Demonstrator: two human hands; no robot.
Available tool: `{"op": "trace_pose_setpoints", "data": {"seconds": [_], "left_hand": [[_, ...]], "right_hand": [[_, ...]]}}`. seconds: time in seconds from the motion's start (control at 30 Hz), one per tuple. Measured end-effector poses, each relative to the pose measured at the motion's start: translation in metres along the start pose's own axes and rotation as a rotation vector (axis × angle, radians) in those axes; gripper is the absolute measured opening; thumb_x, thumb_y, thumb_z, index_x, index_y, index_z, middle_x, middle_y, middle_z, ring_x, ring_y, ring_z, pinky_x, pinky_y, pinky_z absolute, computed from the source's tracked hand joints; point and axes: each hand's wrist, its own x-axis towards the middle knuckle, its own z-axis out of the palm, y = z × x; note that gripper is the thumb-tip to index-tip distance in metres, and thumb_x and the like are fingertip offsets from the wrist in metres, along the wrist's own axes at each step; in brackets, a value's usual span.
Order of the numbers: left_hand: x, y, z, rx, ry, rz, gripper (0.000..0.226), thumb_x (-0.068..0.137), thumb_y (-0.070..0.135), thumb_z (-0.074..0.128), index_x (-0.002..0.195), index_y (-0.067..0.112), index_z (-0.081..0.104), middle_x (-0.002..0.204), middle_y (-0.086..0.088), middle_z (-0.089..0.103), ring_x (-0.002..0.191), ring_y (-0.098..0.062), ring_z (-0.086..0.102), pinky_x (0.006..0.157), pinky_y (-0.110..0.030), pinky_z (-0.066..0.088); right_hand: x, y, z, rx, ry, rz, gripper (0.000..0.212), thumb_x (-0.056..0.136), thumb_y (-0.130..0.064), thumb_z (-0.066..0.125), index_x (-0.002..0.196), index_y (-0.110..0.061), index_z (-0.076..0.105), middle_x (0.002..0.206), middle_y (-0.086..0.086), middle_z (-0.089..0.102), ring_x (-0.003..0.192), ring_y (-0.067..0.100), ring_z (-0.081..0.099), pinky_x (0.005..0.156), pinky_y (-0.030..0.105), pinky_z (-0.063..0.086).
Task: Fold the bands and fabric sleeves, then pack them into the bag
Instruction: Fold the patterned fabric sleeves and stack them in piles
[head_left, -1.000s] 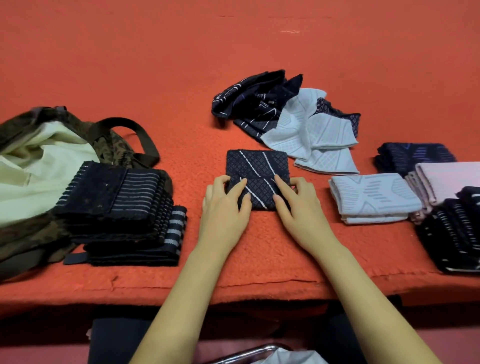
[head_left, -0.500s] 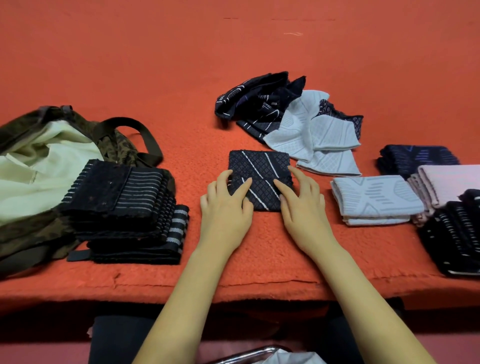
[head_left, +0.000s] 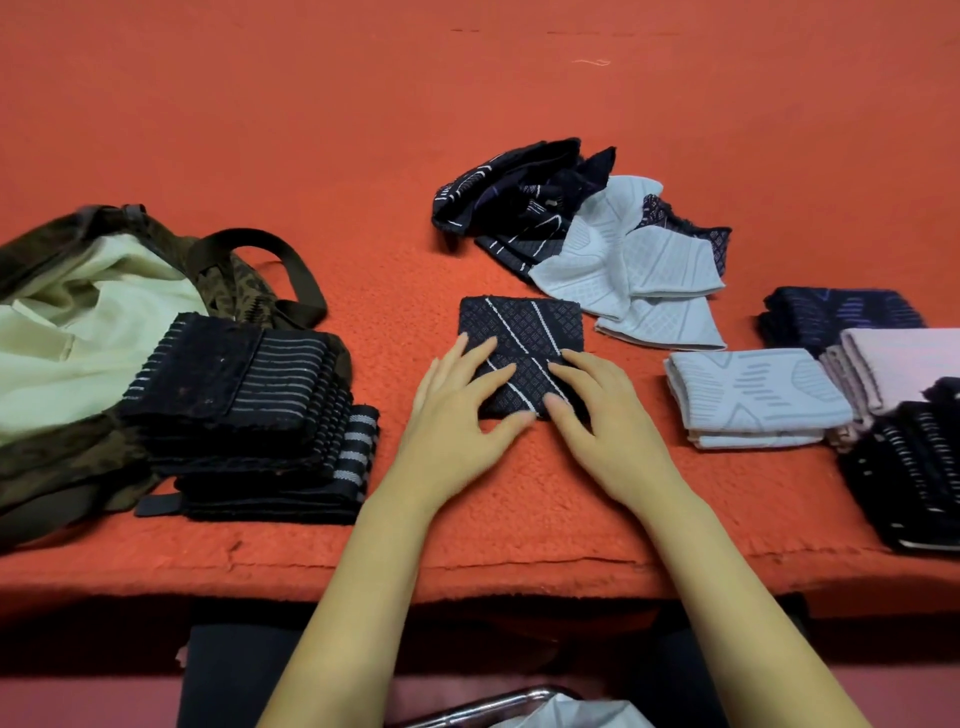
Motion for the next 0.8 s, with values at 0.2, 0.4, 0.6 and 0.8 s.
{"op": "trace_pose_setpoints", "data": {"seconds": [0.2,0.4,0.6,0.8], "left_hand": [[0.005,-0.004,0.005,0.000,0.006,-0.020,0.041,0.093,0.040,0.053,0.133,0.030,0.053,0.150,0.011,0.035,0.144,-0.005,0.006,0.114,-0.026,-0.008],[0.003,0.001,0.000,-0.177,0.123,0.014,0.041,0.083,0.052,0.052,0.112,0.027,0.067,0.122,0.011,0.062,0.129,-0.005,0.040,0.116,-0.033,0.014],[-0.002,0.005,-0.009,-0.385,0.142,-0.010,0.042,0.085,0.014,0.064,0.125,0.022,0.052,0.119,0.007,0.059,0.112,-0.006,0.055,0.099,-0.016,0.036],[-0.001,0.010,-0.007,-0.256,0.160,-0.086,0.025,0.094,0.009,0.050,0.118,0.013,0.049,0.104,0.003,0.062,0.099,-0.020,0.059,0.090,-0.029,0.040]], "right_hand": [[0.000,0.005,0.002,0.011,-0.010,-0.030,0.051,0.087,-0.040,0.061,0.130,-0.014,0.054,0.143,0.001,0.044,0.138,0.017,0.031,0.113,0.029,0.023],[-0.002,-0.006,-0.007,0.107,0.121,-0.033,0.028,0.086,-0.021,0.053,0.108,-0.011,0.065,0.107,0.005,0.067,0.103,0.025,0.059,0.090,0.023,0.036],[-0.009,-0.012,-0.015,0.229,0.277,0.131,0.021,0.089,-0.030,0.061,0.107,-0.018,0.059,0.089,-0.013,0.063,0.085,0.017,0.064,0.080,0.032,0.046],[-0.006,-0.010,-0.014,0.272,0.303,0.171,0.028,0.087,-0.032,0.065,0.114,-0.027,0.061,0.071,-0.018,0.059,0.069,0.006,0.059,0.074,0.034,0.046]]}}
